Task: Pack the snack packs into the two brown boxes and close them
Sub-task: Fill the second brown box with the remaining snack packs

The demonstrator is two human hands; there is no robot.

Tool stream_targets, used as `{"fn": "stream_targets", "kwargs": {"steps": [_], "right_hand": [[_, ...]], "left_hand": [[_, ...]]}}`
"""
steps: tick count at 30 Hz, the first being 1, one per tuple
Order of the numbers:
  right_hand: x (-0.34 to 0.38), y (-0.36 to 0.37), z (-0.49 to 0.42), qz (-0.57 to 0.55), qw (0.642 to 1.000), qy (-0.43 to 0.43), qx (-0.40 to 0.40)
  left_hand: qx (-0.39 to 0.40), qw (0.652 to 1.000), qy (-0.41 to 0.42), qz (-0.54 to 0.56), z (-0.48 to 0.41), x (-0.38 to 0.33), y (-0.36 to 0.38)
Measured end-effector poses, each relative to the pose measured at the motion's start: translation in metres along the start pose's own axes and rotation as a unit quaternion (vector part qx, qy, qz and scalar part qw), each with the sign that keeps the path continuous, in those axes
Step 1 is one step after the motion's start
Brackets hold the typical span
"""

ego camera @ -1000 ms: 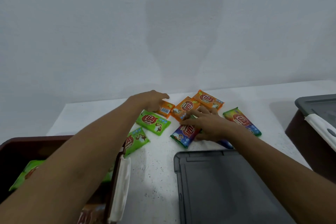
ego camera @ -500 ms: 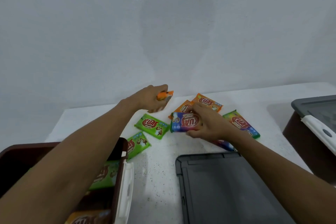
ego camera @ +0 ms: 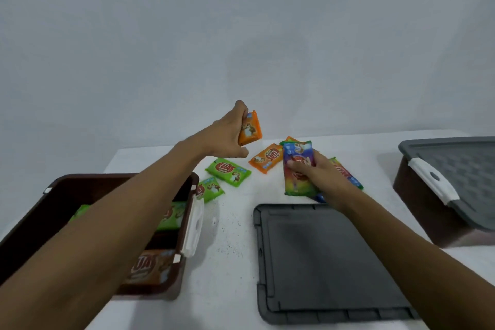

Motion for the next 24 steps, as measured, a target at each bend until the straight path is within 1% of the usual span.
{"fn": "stream_targets", "kwargs": {"steps": [2, 5, 8, 11, 14, 19, 21, 22, 24], "right_hand": [[0.007, 0.009, 0.011, -0.065, 0.997, 0.018, 0.025], [0.024, 0.028, 0.029, -0.085, 0.994, 0.008, 0.063], [0.042, 0.050, 0.039, -0.073, 0.995, -0.018, 0.058], [0.062, 0.078, 0.048, -0.048, 0.995, -0.058, 0.062], [0.078, 0.108, 0.054, -0.029, 0.995, -0.081, 0.054], [0.096, 0.164, 0.062, 0.052, 0.992, -0.103, 0.041], [0.101, 0.183, 0.068, 0.077, 0.988, -0.121, 0.056], [0.103, 0.192, 0.070, 0.110, 0.983, -0.134, 0.065], [0.104, 0.211, 0.070, 0.232, 0.958, -0.159, 0.057]], "left_hand": [[0.029, 0.998, -0.012, -0.053, 0.018, 0.000, -0.007], [0.044, 0.997, -0.019, -0.058, 0.046, 0.003, -0.024], [0.016, 0.999, -0.028, -0.020, 0.075, 0.007, -0.044], [-0.009, 0.999, -0.018, -0.049, 0.105, 0.021, -0.064], [-0.015, 0.997, -0.014, -0.071, 0.132, 0.042, -0.083], [-0.001, 0.993, -0.013, -0.121, 0.176, 0.083, -0.106], [0.018, 0.991, -0.014, -0.134, 0.190, 0.100, -0.104], [0.032, 0.990, -0.012, -0.138, 0.196, 0.108, -0.101], [0.056, 0.989, -0.005, -0.137, 0.212, 0.127, -0.092]]}}
Point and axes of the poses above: each hand's wrist, its own z-axis away from the middle knuckle, its own y-axis out of the palm, x = y × z, the point moved 3 cm from there along -z, towards the middle knuckle, and after that the axes turned 3 degrees about z, right-handed, at the moved point
